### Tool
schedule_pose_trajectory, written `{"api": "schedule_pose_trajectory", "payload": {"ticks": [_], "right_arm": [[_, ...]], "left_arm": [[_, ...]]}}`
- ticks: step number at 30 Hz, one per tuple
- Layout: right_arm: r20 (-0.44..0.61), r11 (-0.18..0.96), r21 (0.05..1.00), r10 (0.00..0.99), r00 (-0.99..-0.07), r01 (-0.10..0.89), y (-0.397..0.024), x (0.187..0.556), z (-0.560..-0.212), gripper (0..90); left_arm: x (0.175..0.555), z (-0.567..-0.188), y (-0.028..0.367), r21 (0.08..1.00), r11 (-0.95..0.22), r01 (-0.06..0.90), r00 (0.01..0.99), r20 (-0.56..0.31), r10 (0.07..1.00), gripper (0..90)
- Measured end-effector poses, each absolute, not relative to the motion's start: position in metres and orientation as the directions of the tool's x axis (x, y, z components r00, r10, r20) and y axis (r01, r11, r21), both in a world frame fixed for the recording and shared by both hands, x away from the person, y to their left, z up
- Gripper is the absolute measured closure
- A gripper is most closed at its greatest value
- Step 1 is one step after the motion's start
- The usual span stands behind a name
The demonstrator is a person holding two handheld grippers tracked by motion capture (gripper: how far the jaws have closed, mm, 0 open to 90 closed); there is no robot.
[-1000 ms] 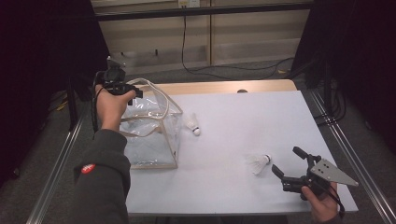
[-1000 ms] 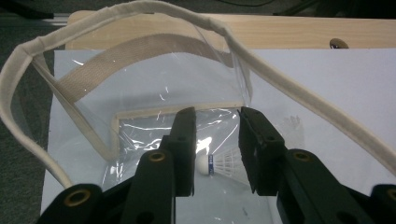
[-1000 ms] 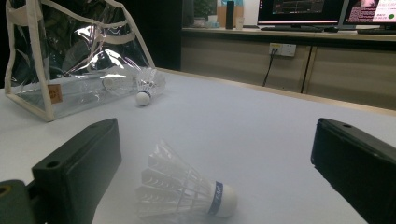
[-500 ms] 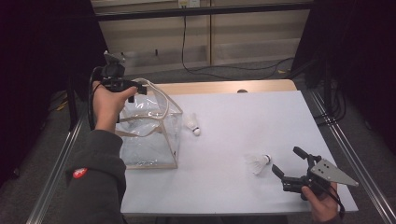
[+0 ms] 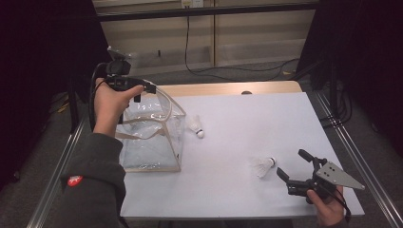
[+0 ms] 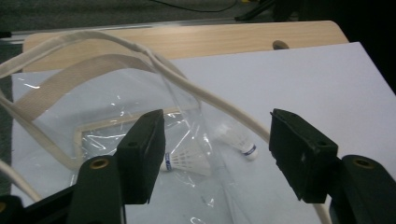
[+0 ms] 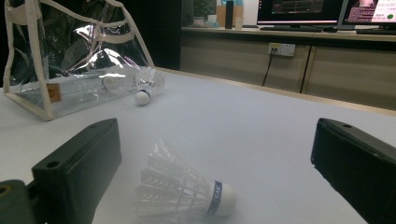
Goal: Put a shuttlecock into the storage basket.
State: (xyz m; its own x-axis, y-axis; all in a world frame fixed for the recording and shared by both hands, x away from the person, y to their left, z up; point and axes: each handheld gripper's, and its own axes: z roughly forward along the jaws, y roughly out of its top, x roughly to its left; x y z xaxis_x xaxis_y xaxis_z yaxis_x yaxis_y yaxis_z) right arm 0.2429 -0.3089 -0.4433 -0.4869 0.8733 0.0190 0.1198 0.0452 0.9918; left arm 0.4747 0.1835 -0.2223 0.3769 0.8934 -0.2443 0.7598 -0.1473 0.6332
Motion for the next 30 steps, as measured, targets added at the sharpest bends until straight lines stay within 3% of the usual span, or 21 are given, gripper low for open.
{"api": "schedule_pose_trajectory", "payload": {"ticks": [30], "right_arm": [[0.019,0.046,0.992,0.872,-0.489,0.120,-0.308,0.243,-0.443,1.7]], "left_arm": [[0.455,-0.212,0.141,0.660,-0.268,0.701,0.558,-0.275,0.783,21.6]]}}
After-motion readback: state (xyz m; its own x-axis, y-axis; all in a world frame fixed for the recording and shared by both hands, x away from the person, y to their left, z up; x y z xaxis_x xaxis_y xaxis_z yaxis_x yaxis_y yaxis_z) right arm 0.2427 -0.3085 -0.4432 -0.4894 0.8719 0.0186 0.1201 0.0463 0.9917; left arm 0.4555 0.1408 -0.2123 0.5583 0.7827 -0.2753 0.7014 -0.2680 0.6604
